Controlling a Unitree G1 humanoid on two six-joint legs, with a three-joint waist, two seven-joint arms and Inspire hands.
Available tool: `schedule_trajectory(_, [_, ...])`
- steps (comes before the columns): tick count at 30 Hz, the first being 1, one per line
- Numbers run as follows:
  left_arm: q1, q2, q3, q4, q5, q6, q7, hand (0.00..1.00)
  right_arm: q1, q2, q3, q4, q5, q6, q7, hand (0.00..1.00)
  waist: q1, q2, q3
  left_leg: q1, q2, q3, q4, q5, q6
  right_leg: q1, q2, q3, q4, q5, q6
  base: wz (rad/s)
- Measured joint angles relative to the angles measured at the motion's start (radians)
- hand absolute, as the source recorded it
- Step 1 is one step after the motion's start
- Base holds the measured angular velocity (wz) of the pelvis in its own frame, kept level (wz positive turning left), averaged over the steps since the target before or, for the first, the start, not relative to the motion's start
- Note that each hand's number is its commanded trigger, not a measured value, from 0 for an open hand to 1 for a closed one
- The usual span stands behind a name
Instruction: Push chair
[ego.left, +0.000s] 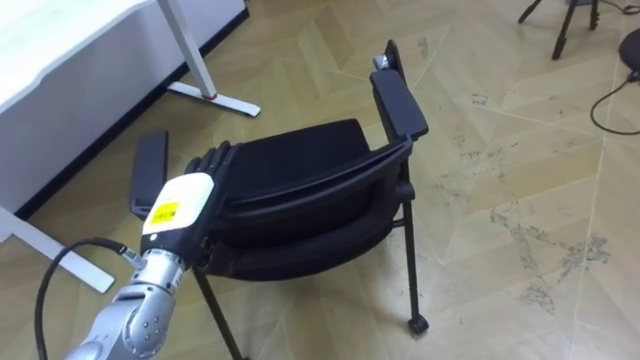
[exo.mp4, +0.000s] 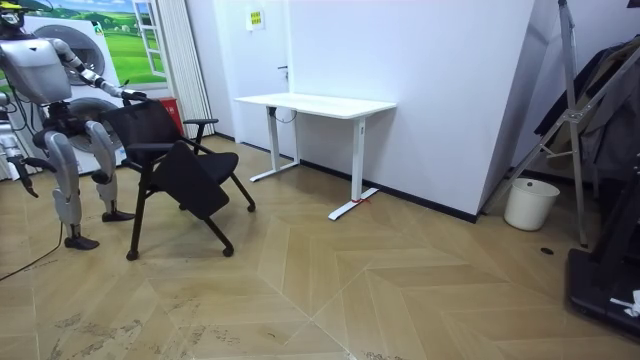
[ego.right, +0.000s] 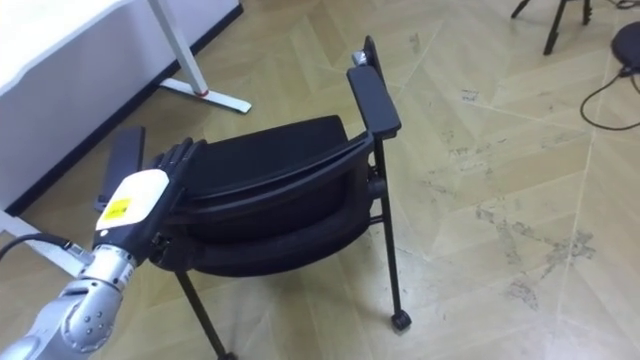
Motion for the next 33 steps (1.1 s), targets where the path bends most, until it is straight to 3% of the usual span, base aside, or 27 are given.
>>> schedule_trajectory(10, [-0.021,0.001,0.000,0.011,0.001,0.003,0.000,0.00,0.005,0.000,0.000,0.003,-0.005,0.000,0.000,0.00,-0.006,0.006,-0.0038,-0.004,0.000,0.000,0.000,0.000,0.000,-0.002,0.000,0.000,0.001,0.000,-0.001,0.00])
schedule_trajectory(11, [-0.022,0.002,0.000,0.011,0.001,0.003,0.000,0.56,0.006,0.000,0.000,0.003,-0.010,0.000,0.000,0.00,-0.007,0.006,-0.0039,-0.004,0.000,0.000,0.000,0.000,0.000,-0.002,0.000,0.000,0.001,0.000,-0.001,0.00])
schedule_trajectory(12, [-0.024,0.003,0.000,0.015,0.001,0.003,0.000,0.85,0.006,0.000,0.000,0.003,-0.018,0.000,0.000,0.00,-0.008,0.006,-0.0037,-0.004,0.000,0.000,0.000,0.000,0.000,-0.002,0.000,0.000,0.001,0.000,-0.001,0.00])
schedule_trajectory(13, [-0.027,0.002,0.000,0.021,0.001,0.003,0.000,1.00,0.006,0.000,-0.001,0.003,-0.023,0.000,0.000,0.00,-0.010,0.006,-0.0035,-0.004,0.000,0.000,0.000,0.000,0.000,-0.002,0.000,0.000,0.001,0.000,-0.001,0.00])
schedule_trajectory(19, [-0.058,0.004,-0.004,0.049,0.000,0.014,-0.017,1.00,0.001,0.000,-0.028,0.005,-0.048,0.002,-0.004,0.00,-0.033,0.009,-0.0025,-0.004,0.001,0.003,0.000,0.000,0.000,-0.002,0.000,0.000,0.006,0.001,-0.001,0.00])
schedule_trajectory(22, [-0.069,0.004,-0.006,0.051,0.000,0.017,-0.035,1.00,-0.001,0.000,-0.029,0.004,-0.048,0.007,-0.014,0.00,-0.040,0.012,0.0033,-0.003,0.001,0.010,0.000,0.000,0.000,-0.003,0.000,0.004,0.014,0.001,-0.001,-0.05])
schedule_trajectory(33, [-0.085,0.004,-0.014,0.062,-0.001,0.059,-0.090,1.00,0.001,0.000,-0.058,0.004,-0.044,0.025,-0.037,0.00,-0.056,0.030,0.0012,0.002,0.001,0.024,-0.002,0.000,0.000,-0.017,0.001,0.027,0.016,0.001,0.000,-0.05])
